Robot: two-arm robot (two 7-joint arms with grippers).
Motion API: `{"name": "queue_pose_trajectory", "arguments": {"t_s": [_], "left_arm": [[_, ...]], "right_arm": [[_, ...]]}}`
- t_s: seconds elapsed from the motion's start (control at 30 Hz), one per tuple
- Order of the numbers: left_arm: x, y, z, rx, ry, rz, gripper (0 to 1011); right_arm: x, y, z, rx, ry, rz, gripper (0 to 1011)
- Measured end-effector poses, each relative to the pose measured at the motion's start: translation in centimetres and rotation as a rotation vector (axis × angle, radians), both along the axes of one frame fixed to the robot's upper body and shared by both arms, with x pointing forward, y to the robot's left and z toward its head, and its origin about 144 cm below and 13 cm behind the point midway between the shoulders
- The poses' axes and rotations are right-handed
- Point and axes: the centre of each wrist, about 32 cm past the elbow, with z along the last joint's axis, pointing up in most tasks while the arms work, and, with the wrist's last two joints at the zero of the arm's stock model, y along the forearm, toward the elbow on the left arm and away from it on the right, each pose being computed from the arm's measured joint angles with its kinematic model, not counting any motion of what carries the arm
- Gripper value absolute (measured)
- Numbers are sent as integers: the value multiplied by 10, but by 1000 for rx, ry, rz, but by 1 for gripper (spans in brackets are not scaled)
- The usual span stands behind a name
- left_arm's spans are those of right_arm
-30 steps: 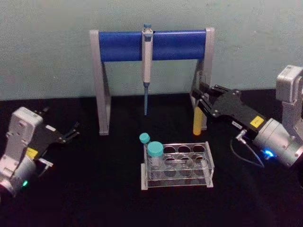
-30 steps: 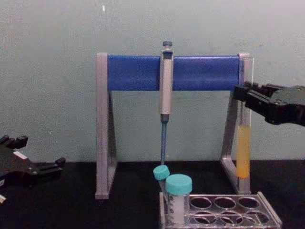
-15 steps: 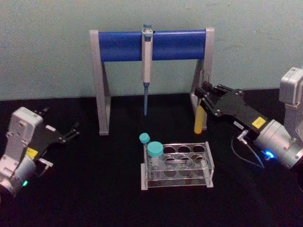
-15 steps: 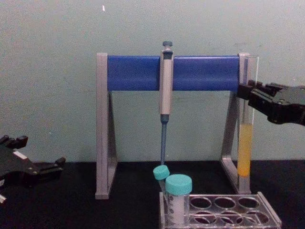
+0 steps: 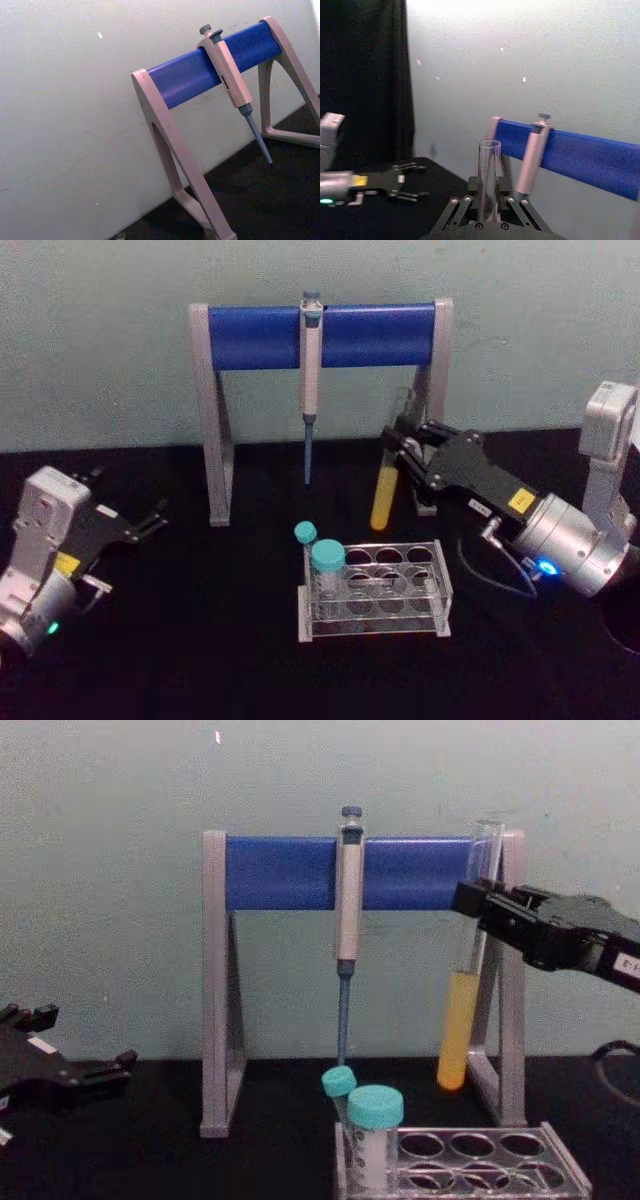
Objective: Pick up the test tube from the test tube rack, shake it, then place it back into the test tube rack.
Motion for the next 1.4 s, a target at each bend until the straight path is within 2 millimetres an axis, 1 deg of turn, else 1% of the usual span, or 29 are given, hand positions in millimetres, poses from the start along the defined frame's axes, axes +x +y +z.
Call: {"name": "queue_pose_trajectory", "arguments": {"t_s": [0.23,0.43,0.57,0.7,0.8,1.07,1.23,1.4], "left_arm": [[0,0,0,0,0,0,1001],[0,0,0,0,0,0,1001],[0,0,0,0,0,0,1001],[0,0,0,0,0,0,1001],[0,0,0,0,0,0,1001],[0,0,0,0,0,0,1001],[0,0,0,0,0,0,1001],[0,0,0,0,0,0,1001]], "right_arm": [[-3,-6,2,7,55,87,229],[-13,-21,12,-39,98,122,229],[-21,-35,25,-109,112,100,229],[-27,-43,37,-185,109,35,229],[-30,-46,42,-220,91,-12,229],[-29,-38,42,-238,7,-124,229],[-24,-31,37,-202,-29,-161,229],[-16,-24,28,-122,-42,-163,229]]}}
